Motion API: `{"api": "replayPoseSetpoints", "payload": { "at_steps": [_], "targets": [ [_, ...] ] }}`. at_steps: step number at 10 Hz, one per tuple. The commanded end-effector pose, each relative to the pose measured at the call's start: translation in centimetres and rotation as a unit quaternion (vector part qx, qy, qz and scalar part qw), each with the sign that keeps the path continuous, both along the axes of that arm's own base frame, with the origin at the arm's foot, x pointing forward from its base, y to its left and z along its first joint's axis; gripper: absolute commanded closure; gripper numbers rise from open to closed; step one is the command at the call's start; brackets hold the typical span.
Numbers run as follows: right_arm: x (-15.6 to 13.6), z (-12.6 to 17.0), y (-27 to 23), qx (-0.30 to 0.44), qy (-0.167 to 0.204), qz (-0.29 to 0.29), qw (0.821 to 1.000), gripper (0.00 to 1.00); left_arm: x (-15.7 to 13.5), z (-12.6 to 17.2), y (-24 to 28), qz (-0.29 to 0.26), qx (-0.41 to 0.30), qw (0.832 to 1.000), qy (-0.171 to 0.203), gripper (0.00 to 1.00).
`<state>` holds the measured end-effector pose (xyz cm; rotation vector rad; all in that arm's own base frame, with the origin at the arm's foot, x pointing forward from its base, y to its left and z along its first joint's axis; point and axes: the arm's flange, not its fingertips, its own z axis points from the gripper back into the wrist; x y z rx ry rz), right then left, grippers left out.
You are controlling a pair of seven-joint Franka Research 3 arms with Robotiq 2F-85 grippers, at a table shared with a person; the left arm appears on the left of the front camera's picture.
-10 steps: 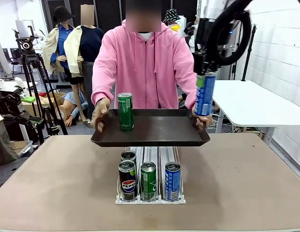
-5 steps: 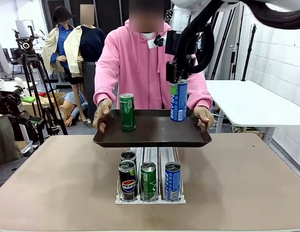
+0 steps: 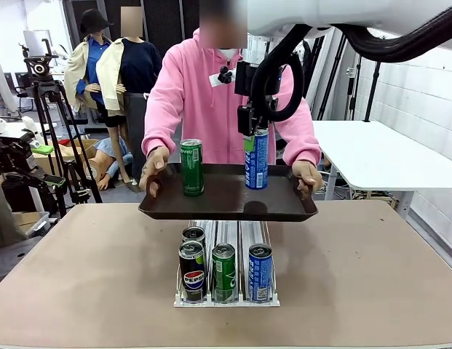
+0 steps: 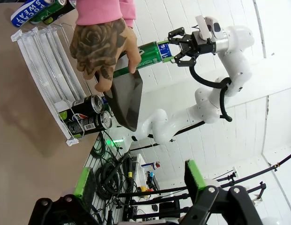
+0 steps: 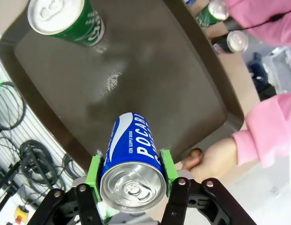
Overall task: Retrieve and hand over the desired beverage to the person.
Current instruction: Place the picked can on the Handle tray extended by the person.
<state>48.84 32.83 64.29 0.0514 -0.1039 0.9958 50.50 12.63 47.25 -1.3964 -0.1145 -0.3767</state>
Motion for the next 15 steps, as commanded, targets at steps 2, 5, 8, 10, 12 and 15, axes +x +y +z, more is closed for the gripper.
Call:
{"api": "replayPoseSetpoints", "payload": {
  "at_steps": [2,5,8,10,12,15],
  "targets": [
    [2.0,-0.8,-0.1,-0.002,-0.004,0.012,1.000,1.00,-0.2,0.0,-0.1,0.005,0.002,1.000,0.000,0.00],
    [2.4,-1.4,-0.2,0.001,0.005,0.017,1.000,1.00,-0.2,0.0,-0.1,0.005,0.002,1.000,0.000,0.00],
    [2.6,-1.7,-0.2,0.006,0.010,0.023,1.000,1.00,-0.2,0.0,-0.1,0.005,0.002,1.000,0.000,0.00],
    [2.9,-1.7,-0.4,0.010,0.023,0.017,1.000,0.76,-0.2,0.0,-0.1,0.005,0.002,1.000,0.000,0.00],
    [3.1,-2.1,-0.3,0.006,0.031,0.020,0.999,0.37,-0.2,0.0,-0.1,0.005,0.002,1.000,0.000,0.00],
    [3.0,-1.7,-0.6,0.005,0.022,0.015,1.000,0.00,-0.2,0.0,-0.1,0.005,0.002,1.000,0.000,0.00]
  ]
}}
